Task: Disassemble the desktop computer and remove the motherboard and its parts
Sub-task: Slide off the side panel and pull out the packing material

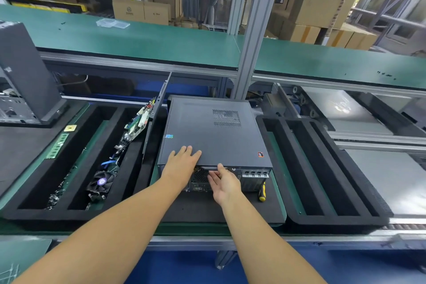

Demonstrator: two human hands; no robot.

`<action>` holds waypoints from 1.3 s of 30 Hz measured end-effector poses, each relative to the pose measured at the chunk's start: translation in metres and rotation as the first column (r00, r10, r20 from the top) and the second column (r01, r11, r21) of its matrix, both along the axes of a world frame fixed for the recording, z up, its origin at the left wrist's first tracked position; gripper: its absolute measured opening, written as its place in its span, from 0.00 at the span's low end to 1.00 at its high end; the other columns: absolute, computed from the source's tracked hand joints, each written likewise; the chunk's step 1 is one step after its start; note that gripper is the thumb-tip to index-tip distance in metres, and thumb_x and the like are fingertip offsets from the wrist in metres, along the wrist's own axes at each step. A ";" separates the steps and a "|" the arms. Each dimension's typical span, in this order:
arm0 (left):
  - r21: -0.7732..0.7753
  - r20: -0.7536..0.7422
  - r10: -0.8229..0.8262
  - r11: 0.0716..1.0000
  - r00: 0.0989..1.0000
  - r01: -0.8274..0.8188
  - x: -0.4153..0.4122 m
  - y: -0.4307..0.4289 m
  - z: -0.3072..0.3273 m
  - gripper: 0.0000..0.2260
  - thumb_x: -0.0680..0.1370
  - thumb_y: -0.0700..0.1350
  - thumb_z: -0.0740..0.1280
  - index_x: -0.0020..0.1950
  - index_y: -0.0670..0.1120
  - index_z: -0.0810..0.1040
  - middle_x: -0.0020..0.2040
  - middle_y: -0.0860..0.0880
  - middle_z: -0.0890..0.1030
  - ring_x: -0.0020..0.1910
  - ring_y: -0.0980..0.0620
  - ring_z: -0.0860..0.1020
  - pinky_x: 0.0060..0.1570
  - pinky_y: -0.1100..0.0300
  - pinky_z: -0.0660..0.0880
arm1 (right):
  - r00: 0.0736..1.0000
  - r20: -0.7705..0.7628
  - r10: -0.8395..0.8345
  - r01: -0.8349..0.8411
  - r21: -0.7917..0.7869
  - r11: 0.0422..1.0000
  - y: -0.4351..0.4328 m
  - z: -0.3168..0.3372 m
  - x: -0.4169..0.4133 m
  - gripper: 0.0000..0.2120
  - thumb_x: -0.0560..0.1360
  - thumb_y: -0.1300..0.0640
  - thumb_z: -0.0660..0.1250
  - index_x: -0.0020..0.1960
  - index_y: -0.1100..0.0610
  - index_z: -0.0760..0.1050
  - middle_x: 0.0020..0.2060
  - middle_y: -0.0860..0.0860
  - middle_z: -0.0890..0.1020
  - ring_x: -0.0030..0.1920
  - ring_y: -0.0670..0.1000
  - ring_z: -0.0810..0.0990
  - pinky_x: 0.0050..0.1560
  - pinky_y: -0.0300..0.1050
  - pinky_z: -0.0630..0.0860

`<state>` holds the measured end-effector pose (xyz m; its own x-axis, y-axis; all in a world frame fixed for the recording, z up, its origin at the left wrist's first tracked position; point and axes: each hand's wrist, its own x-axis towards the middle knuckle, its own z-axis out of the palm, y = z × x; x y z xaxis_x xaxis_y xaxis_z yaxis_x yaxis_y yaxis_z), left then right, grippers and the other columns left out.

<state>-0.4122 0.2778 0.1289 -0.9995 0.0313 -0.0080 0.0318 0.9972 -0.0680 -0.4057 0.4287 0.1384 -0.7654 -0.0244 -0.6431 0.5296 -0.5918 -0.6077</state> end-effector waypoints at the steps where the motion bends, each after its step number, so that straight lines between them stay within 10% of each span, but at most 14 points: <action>1: 0.003 0.002 -0.002 1.000 1.000 0.002 0.000 0.000 0.001 0.34 0.78 0.42 0.70 0.79 0.49 0.55 0.76 0.43 0.61 0.76 0.44 0.59 0.70 0.46 0.64 | 1.000 -0.004 -0.007 0.007 0.007 1.000 -0.001 -0.001 0.001 0.15 0.79 0.63 0.68 0.64 0.65 0.70 0.42 0.59 0.79 0.45 0.56 0.82 0.55 0.51 0.79; 14: -0.127 0.014 0.043 0.991 0.999 -0.041 0.022 0.015 0.003 0.38 0.69 0.36 0.76 0.73 0.37 0.60 0.70 0.40 0.66 0.72 0.41 0.64 0.67 0.42 0.67 | 0.997 -0.006 -0.071 0.071 0.039 0.997 -0.011 -0.005 0.007 0.04 0.77 0.66 0.65 0.48 0.62 0.70 0.36 0.57 0.76 0.34 0.52 0.75 0.52 0.50 0.79; 25: -0.098 -0.043 -0.049 0.994 0.998 0.044 0.022 -0.002 0.002 0.37 0.76 0.40 0.71 0.79 0.42 0.53 0.79 0.44 0.58 0.78 0.46 0.57 0.70 0.49 0.65 | 0.999 -0.052 0.002 0.010 0.234 0.972 -0.001 -0.004 0.017 0.12 0.79 0.60 0.68 0.59 0.65 0.72 0.39 0.57 0.78 0.40 0.53 0.81 0.48 0.49 0.81; 28: -0.133 -0.031 -0.089 0.988 0.996 0.084 0.022 -0.023 0.009 0.35 0.80 0.46 0.66 0.81 0.48 0.49 0.82 0.47 0.50 0.79 0.46 0.53 0.73 0.50 0.61 | 0.985 -0.135 0.111 0.007 0.666 0.746 0.004 0.004 0.019 0.12 0.77 0.57 0.67 0.55 0.60 0.67 0.43 0.55 0.77 0.37 0.51 0.77 0.36 0.46 0.75; 31: -0.136 -0.013 -0.012 0.991 1.000 0.010 0.024 -0.041 0.013 0.39 0.80 0.51 0.65 0.82 0.48 0.43 0.82 0.46 0.47 0.80 0.45 0.50 0.76 0.50 0.56 | 0.847 -0.234 0.478 0.124 0.960 0.252 0.008 0.013 0.020 0.13 0.74 0.55 0.68 0.54 0.54 0.66 0.51 0.52 0.75 0.48 0.52 0.75 0.47 0.49 0.75; 34: -0.114 0.036 0.006 0.994 0.999 -0.002 0.025 -0.045 0.013 0.37 0.81 0.46 0.65 0.81 0.46 0.43 0.82 0.44 0.46 0.80 0.44 0.49 0.76 0.51 0.57 | 0.570 0.003 0.822 0.262 0.947 -0.186 0.007 0.019 0.013 0.26 0.71 0.50 0.70 0.67 0.53 0.67 0.67 0.53 0.67 0.67 0.55 0.66 0.68 0.51 0.65; 39: -0.036 0.093 -0.028 0.999 0.995 0.031 0.028 -0.048 0.014 0.40 0.78 0.34 0.64 0.82 0.47 0.43 0.82 0.44 0.45 0.80 0.41 0.47 0.77 0.51 0.55 | 0.346 0.408 0.845 0.369 0.768 -0.523 -0.004 0.010 -0.002 0.44 0.73 0.55 0.73 0.80 0.52 0.49 0.80 0.54 0.48 0.79 0.59 0.48 0.77 0.57 0.50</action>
